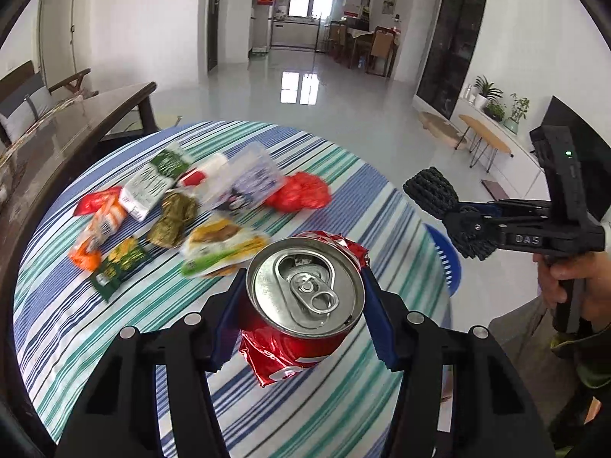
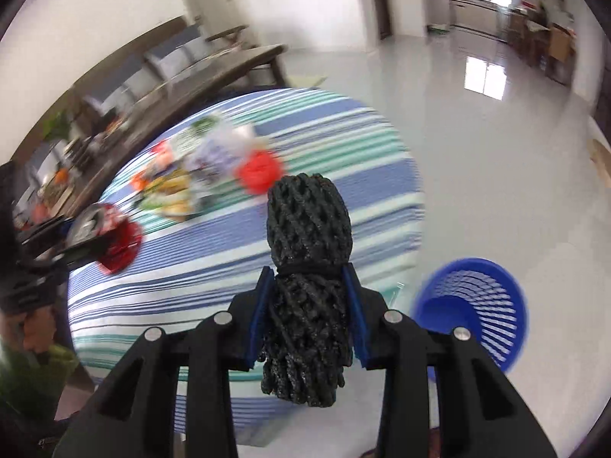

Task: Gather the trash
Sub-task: 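Carry the black net and red can over the blue wastebasket with both tools, then open both tools to drop the net and can into the wastebasket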

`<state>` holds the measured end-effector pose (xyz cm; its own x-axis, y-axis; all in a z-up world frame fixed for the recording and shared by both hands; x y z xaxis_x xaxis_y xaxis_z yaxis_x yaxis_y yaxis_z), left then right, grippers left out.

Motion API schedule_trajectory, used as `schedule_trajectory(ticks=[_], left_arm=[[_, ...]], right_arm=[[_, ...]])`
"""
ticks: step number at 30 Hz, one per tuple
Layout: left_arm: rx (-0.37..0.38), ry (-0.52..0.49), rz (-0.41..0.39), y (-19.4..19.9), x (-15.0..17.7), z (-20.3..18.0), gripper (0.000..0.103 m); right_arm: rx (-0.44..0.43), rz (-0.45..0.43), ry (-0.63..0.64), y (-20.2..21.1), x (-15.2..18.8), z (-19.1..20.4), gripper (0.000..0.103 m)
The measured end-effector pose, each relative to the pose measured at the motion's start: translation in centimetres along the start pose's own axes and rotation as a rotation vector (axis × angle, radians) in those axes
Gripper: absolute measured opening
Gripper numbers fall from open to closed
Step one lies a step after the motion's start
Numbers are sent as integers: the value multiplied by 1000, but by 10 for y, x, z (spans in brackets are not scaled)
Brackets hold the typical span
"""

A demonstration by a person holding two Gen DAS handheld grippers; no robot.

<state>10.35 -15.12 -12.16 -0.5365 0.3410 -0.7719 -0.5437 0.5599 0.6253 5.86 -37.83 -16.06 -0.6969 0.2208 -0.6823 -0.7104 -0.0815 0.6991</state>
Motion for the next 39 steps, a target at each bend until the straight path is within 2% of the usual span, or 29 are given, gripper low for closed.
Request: schedule_trajectory(ticks=[4,8,12,16,21,26,27,29,30,32,34,36,39], left_arm=[[110,-33,11,-33,-21,-73,57],[200,-63,49,-78,-31,-146,57],[234,-102,98,-135,-29,-206,57],[232,-114,150,-195,-16,-239,57],[205,-102,209,-259,3,-252,57],[190,-98,236,-296,12,-261,58],[184,-100,237,-302,13,-263,60],[167,-100,243,-314,16,-264,73],[155,-97,243,-316,16,-262,78],[145,-92,233,-317,12,-262,81],[150,-90,200,-304,4,-258,87],[166,-84,157,-280,-7,-254,89],[170,-77,77,-235,-24,-248,97]], right_arm=[[81,-14,-91,11,4,-71,35],[120,0,-162,7,16,-127,35],[149,25,-202,-9,26,-168,35],[158,43,-245,-25,33,-207,36],[139,61,-298,-42,43,-238,36],[120,66,-359,-54,48,-254,40],[119,63,-367,-55,46,-257,47],[131,52,-377,-54,45,-262,55],[135,45,-376,-52,45,-265,56],[144,29,-369,-49,43,-267,58],[167,-1,-357,-40,38,-265,66],[183,-37,-348,-30,33,-259,78],[198,-109,-323,-9,23,-244,89]])
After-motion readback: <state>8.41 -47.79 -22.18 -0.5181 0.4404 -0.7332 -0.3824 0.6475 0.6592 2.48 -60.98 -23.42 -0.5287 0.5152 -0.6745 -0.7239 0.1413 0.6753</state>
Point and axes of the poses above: each gripper's, at about its wrist camera, not at the fingertips, and y roughly against the way its jaws point, z to its left, x to its underside, the point moved 5 cm from there along -y, roughly the way its jaws point, and after that the axes turned 8 degrees about -z, right-handed, at the moved point
